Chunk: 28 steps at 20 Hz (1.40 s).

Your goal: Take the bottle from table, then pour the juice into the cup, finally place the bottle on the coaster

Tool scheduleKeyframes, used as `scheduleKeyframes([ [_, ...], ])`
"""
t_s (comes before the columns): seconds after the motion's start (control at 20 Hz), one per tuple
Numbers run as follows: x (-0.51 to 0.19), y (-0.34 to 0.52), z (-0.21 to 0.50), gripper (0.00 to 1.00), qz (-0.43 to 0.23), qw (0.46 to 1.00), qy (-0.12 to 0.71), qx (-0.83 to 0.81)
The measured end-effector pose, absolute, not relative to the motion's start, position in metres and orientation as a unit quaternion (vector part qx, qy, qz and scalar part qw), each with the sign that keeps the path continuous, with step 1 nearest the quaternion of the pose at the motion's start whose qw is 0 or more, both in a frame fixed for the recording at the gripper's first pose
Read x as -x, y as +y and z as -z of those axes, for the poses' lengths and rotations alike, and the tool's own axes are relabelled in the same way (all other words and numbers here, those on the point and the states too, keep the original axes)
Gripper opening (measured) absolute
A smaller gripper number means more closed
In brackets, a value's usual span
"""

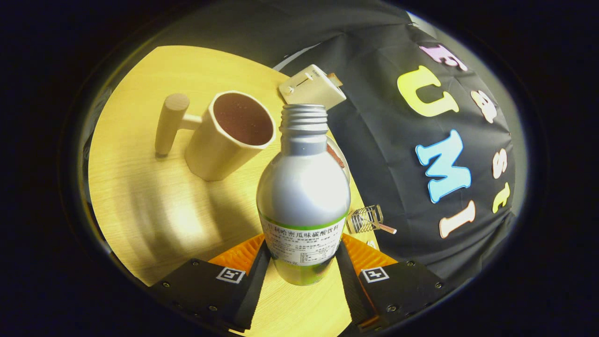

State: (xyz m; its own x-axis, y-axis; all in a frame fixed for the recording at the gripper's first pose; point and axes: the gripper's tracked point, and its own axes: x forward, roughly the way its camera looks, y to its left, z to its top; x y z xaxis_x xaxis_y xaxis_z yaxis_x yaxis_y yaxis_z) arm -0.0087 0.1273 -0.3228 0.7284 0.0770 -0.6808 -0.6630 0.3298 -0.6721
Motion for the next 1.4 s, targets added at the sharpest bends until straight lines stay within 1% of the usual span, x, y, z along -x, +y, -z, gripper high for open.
scheduleKeyframes([
  [0.25, 0.01, 0.135, 0.332, 0.75, -0.252, 0.743, 0.285, 0.55],
  [0.5, 0.005, 0.136, 0.333, 0.76, -0.246, 0.721, 0.293, 0.577],
  [1.4, -0.015, 0.13, 0.309, 0.75, -0.23, 0.63, 0.283, 0.686],
])
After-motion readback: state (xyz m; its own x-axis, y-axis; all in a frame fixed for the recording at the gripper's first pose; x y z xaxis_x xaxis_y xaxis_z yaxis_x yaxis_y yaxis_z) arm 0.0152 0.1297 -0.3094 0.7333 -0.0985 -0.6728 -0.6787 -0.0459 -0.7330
